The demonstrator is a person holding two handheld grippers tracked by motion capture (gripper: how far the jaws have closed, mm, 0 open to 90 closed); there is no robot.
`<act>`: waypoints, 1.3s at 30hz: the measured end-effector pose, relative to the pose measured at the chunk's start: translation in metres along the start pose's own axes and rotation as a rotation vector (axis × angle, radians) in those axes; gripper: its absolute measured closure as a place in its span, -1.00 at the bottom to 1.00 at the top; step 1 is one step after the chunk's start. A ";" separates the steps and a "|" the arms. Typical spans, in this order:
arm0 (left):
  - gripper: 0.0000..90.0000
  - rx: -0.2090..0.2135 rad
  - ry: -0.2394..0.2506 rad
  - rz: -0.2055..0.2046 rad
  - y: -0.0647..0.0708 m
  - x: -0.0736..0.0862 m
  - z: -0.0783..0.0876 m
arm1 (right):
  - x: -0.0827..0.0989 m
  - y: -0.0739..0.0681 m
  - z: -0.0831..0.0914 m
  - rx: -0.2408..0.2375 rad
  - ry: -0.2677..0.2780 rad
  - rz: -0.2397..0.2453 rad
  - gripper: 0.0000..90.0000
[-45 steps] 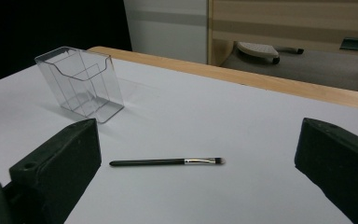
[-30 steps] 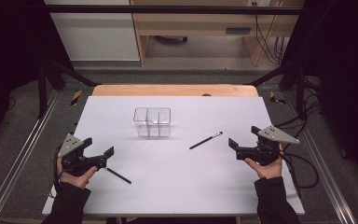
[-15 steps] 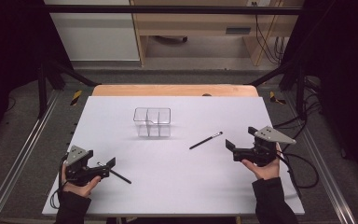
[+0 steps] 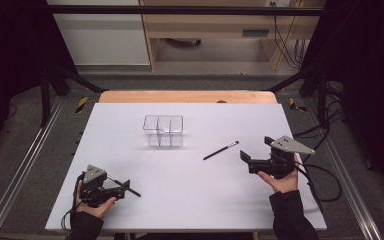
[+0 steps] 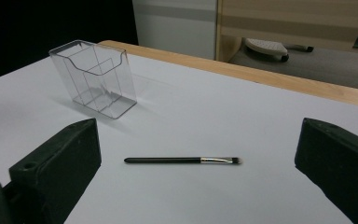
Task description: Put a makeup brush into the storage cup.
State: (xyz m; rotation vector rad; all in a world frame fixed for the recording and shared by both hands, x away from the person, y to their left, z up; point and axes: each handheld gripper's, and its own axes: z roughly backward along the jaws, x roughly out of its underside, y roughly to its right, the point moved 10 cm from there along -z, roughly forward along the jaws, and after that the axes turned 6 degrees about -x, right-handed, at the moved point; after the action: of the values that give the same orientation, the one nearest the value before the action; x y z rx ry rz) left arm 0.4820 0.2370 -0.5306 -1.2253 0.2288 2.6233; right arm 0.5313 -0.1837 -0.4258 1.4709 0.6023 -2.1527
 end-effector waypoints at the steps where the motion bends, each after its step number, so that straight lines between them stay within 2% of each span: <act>1: -0.82 -0.004 -0.010 -0.002 0.001 0.002 -0.002 | 0.000 0.000 0.000 0.000 -0.001 0.000 -0.99; 7: -0.80 -0.013 -0.058 -0.002 0.004 0.011 -0.012 | 0.000 0.000 0.000 0.001 0.000 -0.001 -0.99; 11: -0.78 -0.038 -0.078 0.003 0.004 0.013 -0.016 | 0.001 -0.001 -0.001 0.001 -0.004 0.000 -0.99; 19: -0.71 -0.087 -0.081 -0.010 0.004 0.014 -0.017 | 0.002 -0.001 -0.002 0.002 -0.011 0.004 -0.99; 22: -0.63 -0.108 -0.091 -0.028 0.005 0.014 -0.017 | 0.002 -0.001 -0.002 0.002 -0.012 0.004 -0.99; 26: -0.55 -0.113 -0.095 -0.031 0.005 0.014 -0.016 | 0.002 -0.001 -0.003 0.003 -0.012 0.003 -0.99; 30: -0.39 -0.124 -0.106 -0.050 0.005 0.015 -0.015 | 0.002 -0.001 -0.003 0.004 -0.012 0.002 -0.99; 39: -0.10 -0.112 -0.110 -0.064 0.005 0.014 -0.012 | 0.002 0.000 -0.003 0.004 -0.012 0.003 -0.99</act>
State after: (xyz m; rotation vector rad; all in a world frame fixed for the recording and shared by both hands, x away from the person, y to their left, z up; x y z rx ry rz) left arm 0.4808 0.2317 -0.5490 -1.0980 0.0230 2.6687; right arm 0.5321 -0.1822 -0.4289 1.4587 0.5916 -2.1606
